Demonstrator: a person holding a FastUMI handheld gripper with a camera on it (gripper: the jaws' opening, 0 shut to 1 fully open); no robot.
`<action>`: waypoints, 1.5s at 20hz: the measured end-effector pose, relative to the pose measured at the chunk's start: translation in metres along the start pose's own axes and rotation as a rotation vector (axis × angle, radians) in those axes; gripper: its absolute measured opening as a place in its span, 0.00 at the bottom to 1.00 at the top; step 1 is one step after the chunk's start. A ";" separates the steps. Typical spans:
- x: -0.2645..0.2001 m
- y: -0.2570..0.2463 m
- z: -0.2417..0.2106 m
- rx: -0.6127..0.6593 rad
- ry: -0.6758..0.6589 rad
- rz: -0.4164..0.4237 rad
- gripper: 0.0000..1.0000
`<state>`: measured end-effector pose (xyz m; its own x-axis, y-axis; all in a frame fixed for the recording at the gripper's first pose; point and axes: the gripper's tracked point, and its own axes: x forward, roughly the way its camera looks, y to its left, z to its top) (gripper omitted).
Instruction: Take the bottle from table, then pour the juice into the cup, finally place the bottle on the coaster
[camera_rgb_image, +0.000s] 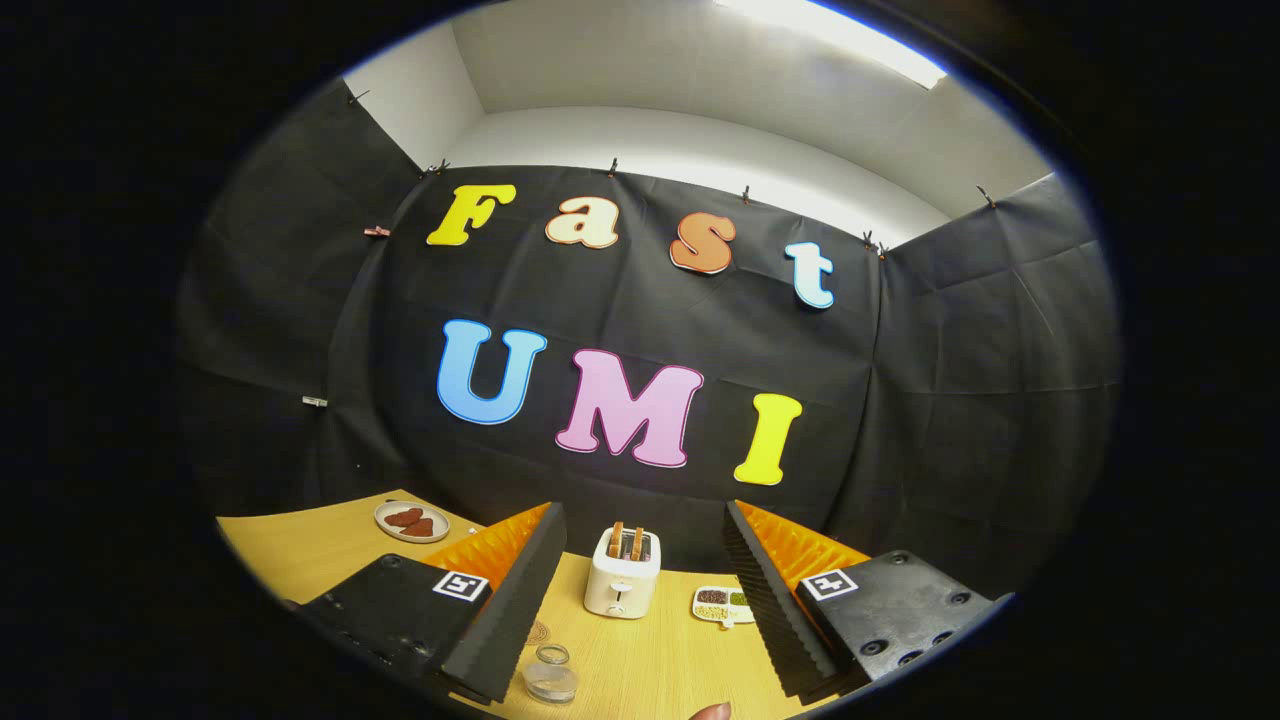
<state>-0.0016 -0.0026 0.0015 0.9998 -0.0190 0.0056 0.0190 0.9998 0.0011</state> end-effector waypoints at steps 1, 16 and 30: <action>0.001 0.000 0.000 0.003 0.000 0.001 0.97; -0.009 0.038 -0.074 0.113 0.034 0.052 0.97; -0.004 0.095 -0.259 0.144 0.223 0.097 0.97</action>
<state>-0.0027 0.0926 -0.2576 0.9737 0.0930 -0.2078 -0.0615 0.9863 0.1531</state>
